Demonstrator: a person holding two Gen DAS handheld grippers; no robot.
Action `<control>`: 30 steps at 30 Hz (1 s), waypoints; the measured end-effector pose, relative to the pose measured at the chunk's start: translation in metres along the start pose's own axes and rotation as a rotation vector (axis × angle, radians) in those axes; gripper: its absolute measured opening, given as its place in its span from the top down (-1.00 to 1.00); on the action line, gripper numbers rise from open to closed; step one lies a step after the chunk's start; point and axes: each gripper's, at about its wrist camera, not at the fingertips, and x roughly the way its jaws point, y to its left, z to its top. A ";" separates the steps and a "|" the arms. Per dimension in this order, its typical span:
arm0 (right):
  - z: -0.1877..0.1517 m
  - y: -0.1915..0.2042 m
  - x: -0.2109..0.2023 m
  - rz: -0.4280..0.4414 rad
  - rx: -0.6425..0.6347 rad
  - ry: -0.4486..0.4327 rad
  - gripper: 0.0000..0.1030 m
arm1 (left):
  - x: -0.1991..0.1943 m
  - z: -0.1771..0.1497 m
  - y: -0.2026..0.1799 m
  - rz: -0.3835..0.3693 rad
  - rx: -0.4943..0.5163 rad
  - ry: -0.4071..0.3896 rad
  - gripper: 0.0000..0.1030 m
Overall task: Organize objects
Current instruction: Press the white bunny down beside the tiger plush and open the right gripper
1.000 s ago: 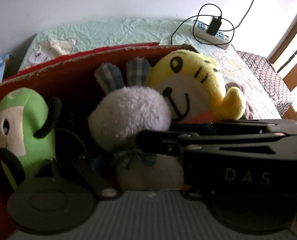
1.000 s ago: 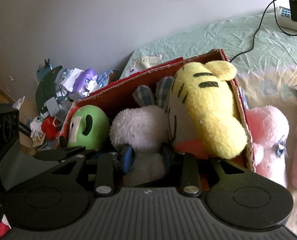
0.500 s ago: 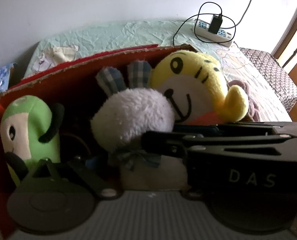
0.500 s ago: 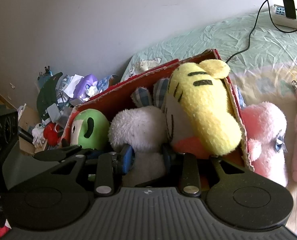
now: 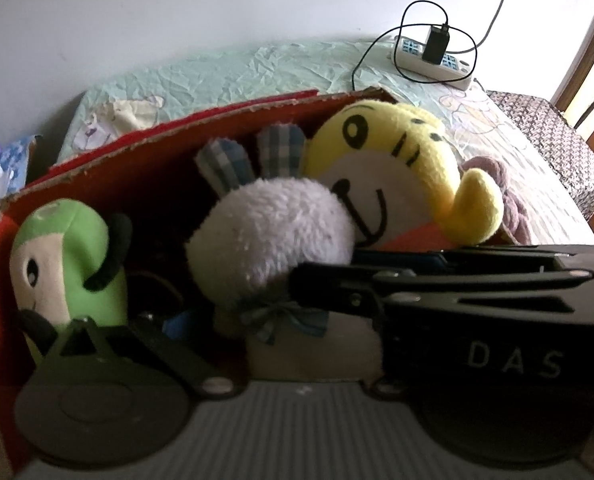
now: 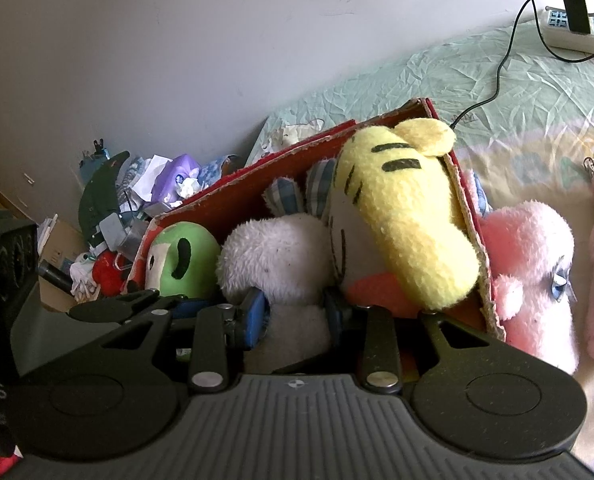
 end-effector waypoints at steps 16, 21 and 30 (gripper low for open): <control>-0.004 0.000 -0.011 0.008 0.009 -0.030 0.36 | -0.001 0.000 -0.002 0.021 0.009 -0.004 -0.99; -0.004 -0.002 -0.015 0.017 0.020 -0.051 0.38 | -0.001 0.001 -0.001 0.024 -0.011 0.000 -0.99; -0.009 -0.005 -0.024 0.044 0.026 -0.100 0.37 | -0.004 -0.001 -0.004 0.039 -0.021 0.007 -0.99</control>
